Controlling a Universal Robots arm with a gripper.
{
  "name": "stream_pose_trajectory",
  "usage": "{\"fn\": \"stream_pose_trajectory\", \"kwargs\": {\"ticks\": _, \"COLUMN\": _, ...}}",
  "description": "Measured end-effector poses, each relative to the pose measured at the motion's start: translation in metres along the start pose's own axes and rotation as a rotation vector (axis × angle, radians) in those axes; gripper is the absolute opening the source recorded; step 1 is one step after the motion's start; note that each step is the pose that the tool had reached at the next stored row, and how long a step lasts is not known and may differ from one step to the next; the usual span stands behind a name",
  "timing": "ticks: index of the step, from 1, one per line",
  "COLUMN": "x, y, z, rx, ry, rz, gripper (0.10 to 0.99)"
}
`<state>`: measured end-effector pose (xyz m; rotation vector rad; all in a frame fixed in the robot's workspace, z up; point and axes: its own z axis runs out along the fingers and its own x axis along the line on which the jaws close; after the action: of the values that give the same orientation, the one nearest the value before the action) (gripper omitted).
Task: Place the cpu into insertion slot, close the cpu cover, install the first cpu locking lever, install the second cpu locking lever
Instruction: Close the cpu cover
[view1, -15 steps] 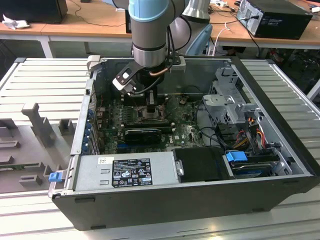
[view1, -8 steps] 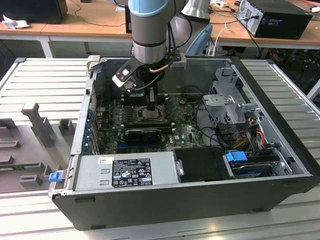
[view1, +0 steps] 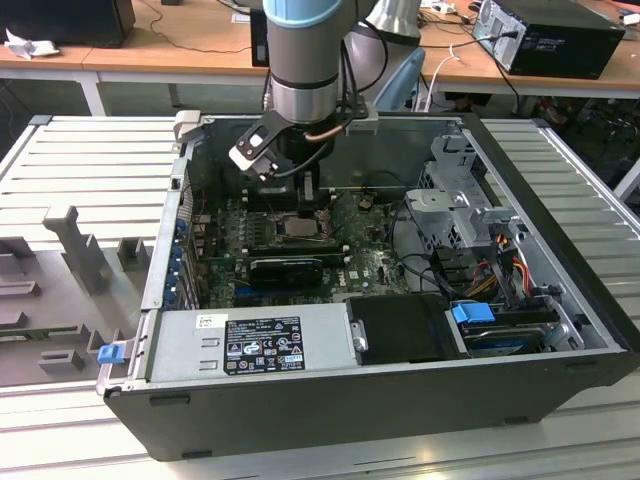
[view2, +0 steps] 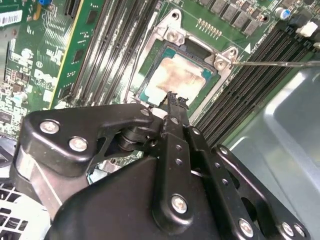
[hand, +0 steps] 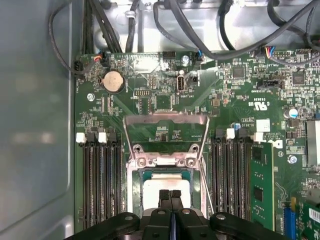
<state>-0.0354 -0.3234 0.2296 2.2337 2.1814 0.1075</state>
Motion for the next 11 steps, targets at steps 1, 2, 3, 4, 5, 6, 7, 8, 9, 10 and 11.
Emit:
{"fn": "stream_pose_trajectory", "kwargs": {"ticks": 1, "x": 0.0, "y": 0.0009, "z": -0.0006, "rx": 0.002, "ry": -0.0003, "rz": 0.0, "gripper": 0.106}}
{"fn": "stream_pose_trajectory", "kwargs": {"ticks": 2, "x": 0.0002, "y": 0.0011, "z": -0.0037, "rx": 0.002, "ry": -0.0001, "rz": 0.0, "gripper": 0.106}}
{"fn": "stream_pose_trajectory", "kwargs": {"ticks": 3, "x": 0.0005, "y": 0.0016, "z": -0.011, "rx": 0.002, "ry": 0.0, "rz": 0.0, "gripper": 0.106}}
{"fn": "stream_pose_trajectory", "kwargs": {"ticks": 4, "x": 0.001, "y": 0.0026, "z": -0.027, "rx": 0.002, "ry": 0.0, "rz": 0.0, "gripper": 0.106}}
{"fn": "stream_pose_trajectory", "kwargs": {"ticks": 5, "x": 0.0015, "y": 0.0034, "z": -0.0375, "rx": 0.002, "ry": 0.0, "rz": 0.0, "gripper": 0.106}}
{"fn": "stream_pose_trajectory", "kwargs": {"ticks": 6, "x": 0.0016, "y": 0.0061, "z": -0.038, "rx": 0.002, "ry": 0.0002, "rz": 0.0, "gripper": 0.106}}
{"fn": "stream_pose_trajectory", "kwargs": {"ticks": 7, "x": 0.0017, "y": 0.0103, "z": -0.0378, "rx": 0.004, "ry": 0.0002, "rz": 0.0, "gripper": 0.106}}
{"fn": "stream_pose_trajectory", "kwargs": {"ticks": 8, "x": 0.0017, "y": 0.0146, "z": -0.0376, "rx": 0.008, "ry": -0.0002, "rz": 0.0, "gripper": 0.106}}
{"fn": "stream_pose_trajectory", "kwargs": {"ticks": 9, "x": 0.0018, "y": 0.0192, "z": -0.0373, "rx": 0.012, "ry": -0.0002, "rz": 0.0, "gripper": 0.106}}
{"fn": "stream_pose_trajectory", "kwargs": {"ticks": 10, "x": 0.0019, "y": 0.0233, "z": -0.037, "rx": 0.013, "ry": -0.0003, "rz": 0.0, "gripper": 0.106}}
{"fn": "stream_pose_trajectory", "kwargs": {"ticks": 11, "x": 0.002, "y": 0.0296, "z": -0.0366, "rx": 0.016, "ry": -0.0003, "rz": 0.0, "gripper": 0.106}}
